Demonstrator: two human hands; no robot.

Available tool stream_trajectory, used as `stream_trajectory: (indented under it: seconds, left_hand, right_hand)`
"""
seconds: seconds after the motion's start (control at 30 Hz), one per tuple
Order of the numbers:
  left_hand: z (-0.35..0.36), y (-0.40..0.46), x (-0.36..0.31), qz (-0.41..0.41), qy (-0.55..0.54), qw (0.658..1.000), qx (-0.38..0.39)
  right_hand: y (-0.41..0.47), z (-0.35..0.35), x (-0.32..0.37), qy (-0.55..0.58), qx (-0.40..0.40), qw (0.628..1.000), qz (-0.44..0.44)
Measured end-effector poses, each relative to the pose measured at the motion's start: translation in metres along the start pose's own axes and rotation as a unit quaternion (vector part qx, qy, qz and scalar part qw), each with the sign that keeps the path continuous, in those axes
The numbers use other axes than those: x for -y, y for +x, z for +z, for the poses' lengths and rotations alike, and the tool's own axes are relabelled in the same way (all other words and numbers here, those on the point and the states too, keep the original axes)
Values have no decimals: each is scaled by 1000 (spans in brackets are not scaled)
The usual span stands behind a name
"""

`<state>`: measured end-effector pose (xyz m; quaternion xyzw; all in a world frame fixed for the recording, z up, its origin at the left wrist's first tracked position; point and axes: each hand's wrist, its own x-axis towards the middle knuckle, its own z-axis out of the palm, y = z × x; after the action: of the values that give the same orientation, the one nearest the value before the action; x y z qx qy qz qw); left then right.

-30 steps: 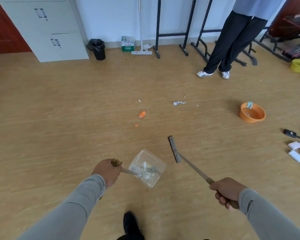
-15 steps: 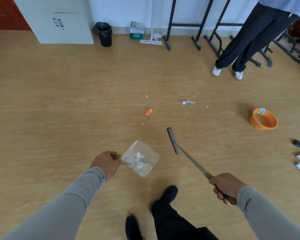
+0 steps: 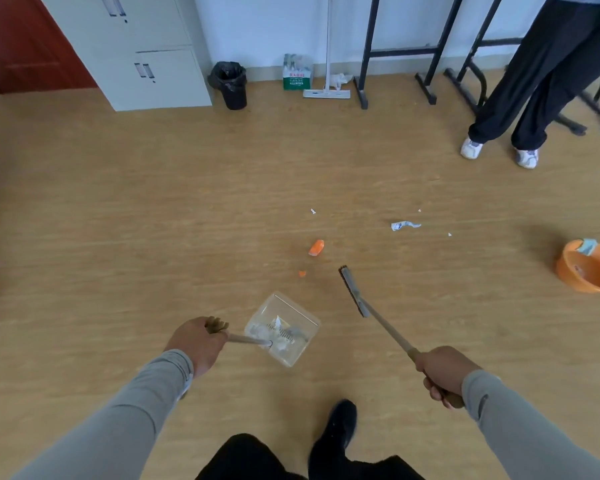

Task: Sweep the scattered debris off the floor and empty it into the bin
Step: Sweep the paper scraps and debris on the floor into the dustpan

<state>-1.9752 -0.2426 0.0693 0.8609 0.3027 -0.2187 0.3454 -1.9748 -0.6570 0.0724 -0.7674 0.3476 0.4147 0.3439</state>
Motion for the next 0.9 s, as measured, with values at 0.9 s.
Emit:
stream_trajectory:
  seconds: [0.9]
  left_hand:
    - [-71, 232, -40, 62, 125, 986, 95]
  right_hand:
    - [37, 58, 220, 15, 0, 998, 60]
